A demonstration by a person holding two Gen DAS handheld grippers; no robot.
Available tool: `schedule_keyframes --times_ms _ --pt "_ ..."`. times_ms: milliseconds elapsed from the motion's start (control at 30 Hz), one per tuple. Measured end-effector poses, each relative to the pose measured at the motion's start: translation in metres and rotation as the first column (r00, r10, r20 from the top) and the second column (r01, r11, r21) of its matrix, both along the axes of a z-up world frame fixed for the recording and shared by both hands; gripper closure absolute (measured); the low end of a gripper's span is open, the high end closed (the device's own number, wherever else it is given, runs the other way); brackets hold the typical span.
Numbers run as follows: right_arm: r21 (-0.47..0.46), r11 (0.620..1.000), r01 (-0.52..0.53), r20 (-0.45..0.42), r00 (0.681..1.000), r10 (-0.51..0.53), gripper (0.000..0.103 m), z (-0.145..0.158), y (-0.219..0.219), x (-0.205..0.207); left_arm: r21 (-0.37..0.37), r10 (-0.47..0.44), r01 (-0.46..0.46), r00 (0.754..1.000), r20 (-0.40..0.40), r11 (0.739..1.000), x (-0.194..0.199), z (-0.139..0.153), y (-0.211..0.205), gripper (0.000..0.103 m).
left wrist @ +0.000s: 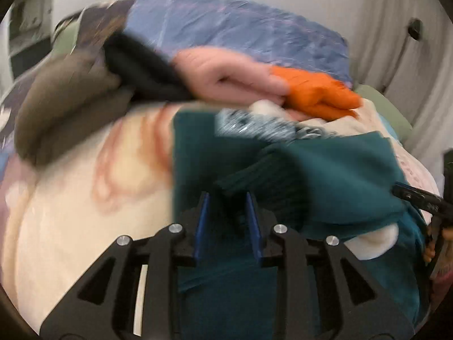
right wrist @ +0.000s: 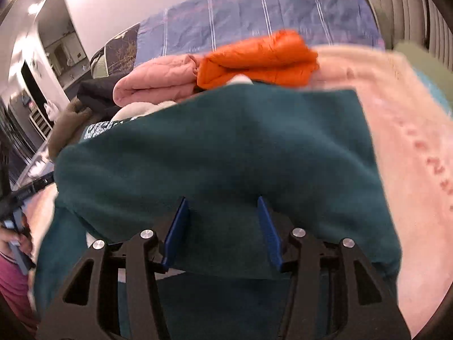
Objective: Fold large clothes
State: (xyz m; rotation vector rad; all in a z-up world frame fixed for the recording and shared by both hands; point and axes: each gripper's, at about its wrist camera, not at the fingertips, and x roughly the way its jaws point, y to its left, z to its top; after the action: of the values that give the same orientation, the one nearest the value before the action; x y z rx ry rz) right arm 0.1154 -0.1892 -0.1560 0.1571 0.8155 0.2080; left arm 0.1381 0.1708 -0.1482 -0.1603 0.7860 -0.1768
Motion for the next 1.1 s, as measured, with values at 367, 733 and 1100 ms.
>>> schedule_keyframes --times_ms 367,733,1100 --pt "0.015 1.0 0.015 0.029 0.999 -0.016 0.048 0.033 0.015 0.02 0.059 -0.19 0.181 0.955 0.229 0.982 -0.005 0.08 -0.085 0.054" --pt "-0.14 0.99 0.006 0.042 0.999 -0.001 0.046 -0.018 0.031 0.024 0.25 -0.211 0.189 0.976 0.061 0.95 0.034 -0.019 -0.123 0.051" --pt "-0.114 0.981 0.154 0.38 0.919 -0.1 0.001 0.062 -0.012 -0.076 0.195 -0.144 0.11 0.974 0.172 0.975 -0.036 0.033 -0.061 0.011"
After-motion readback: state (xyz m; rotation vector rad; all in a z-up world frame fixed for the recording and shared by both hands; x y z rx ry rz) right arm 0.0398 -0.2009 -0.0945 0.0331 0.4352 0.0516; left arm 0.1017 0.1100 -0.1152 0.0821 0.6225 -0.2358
